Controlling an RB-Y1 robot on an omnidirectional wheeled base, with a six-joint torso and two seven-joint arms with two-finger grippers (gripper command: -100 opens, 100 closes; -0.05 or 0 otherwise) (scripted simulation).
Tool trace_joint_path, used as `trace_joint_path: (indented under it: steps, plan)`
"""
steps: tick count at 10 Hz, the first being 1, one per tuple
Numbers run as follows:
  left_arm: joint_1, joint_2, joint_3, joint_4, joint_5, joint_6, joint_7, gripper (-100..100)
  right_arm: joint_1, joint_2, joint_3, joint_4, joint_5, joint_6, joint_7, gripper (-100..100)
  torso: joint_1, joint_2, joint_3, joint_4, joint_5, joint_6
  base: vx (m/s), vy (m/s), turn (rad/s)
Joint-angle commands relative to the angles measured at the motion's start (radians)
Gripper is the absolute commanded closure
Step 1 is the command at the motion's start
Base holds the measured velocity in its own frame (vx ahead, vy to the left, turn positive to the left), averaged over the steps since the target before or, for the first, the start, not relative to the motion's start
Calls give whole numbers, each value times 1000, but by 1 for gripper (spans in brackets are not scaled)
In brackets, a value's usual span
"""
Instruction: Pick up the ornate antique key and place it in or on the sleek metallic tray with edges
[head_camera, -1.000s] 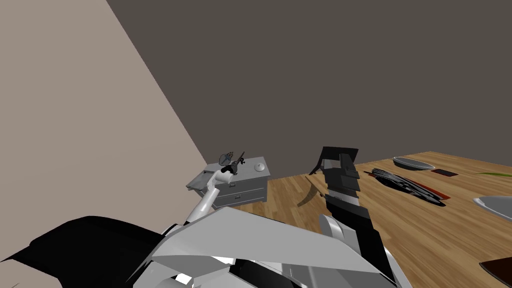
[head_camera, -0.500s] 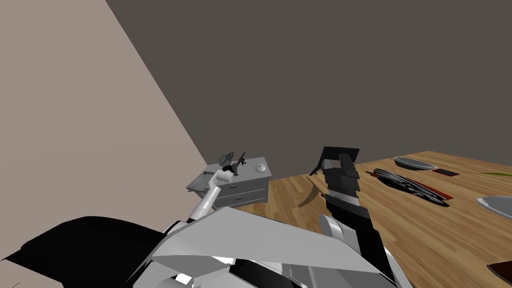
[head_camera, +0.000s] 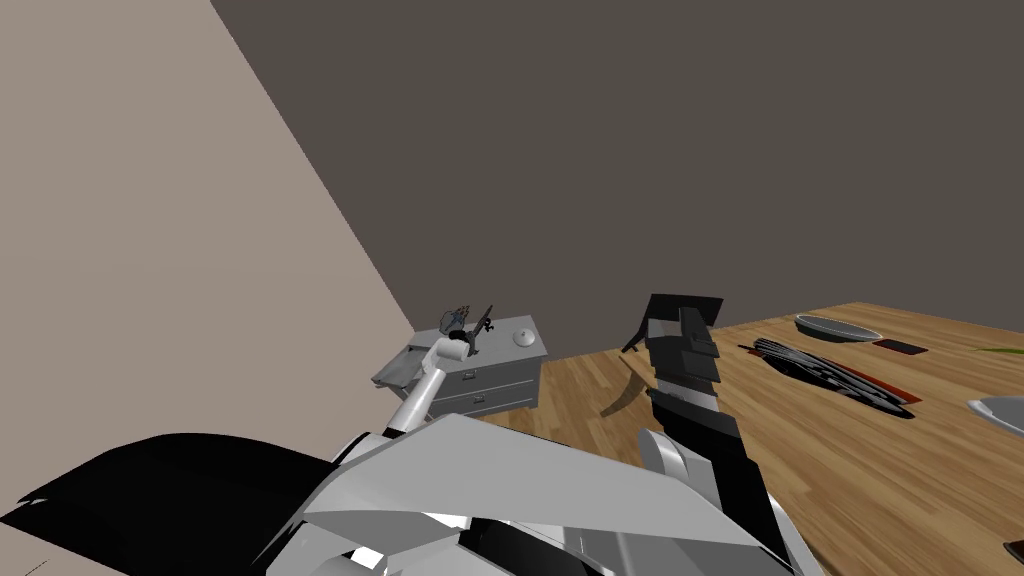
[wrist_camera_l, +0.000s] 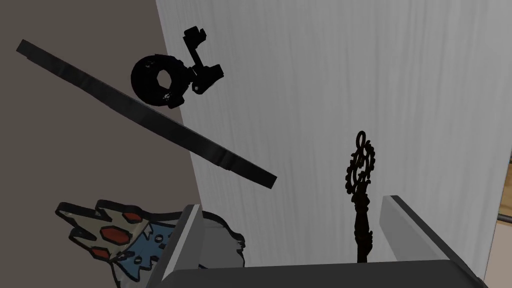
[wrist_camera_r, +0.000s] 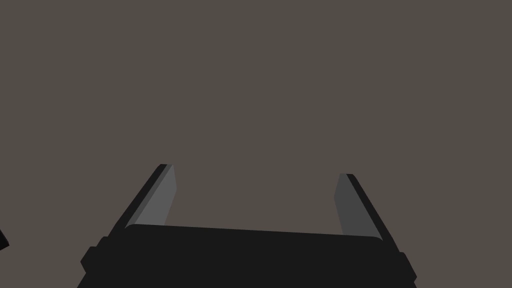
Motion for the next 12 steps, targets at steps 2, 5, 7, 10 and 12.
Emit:
trace_joint_path:
  steps: [2, 5, 7, 10, 12]
  plan:
    - [-16, -10, 7, 30, 12, 70, 1, -100, 0, 0, 0, 0, 0, 0, 0, 0, 0, 0, 0, 0, 0, 0, 23, 50, -2]
    - [-42, -27, 15, 73, 23, 143, 3, -100, 0, 0, 0, 0, 0, 0, 0, 0, 0, 0, 0, 0, 0, 0, 30, 59, -1]
    - [-52, -36, 18, 93, 28, 188, 3, -100, 0, 0, 0, 0, 0, 0, 0, 0, 1, 0, 0, 0, 0, 0, 34, 55, 1]
    - [-77, -58, 27, 139, 42, 266, 3, -100, 0, 0, 0, 0, 0, 0, 0, 0, 1, -1, -1, 0, 0, 0, 50, 68, 7]
    - [-86, -67, 31, 158, 48, 297, 3, -100, 0, 0, 0, 0, 0, 0, 0, 0, 1, -1, 0, 0, 0, 0, 38, 53, 8]
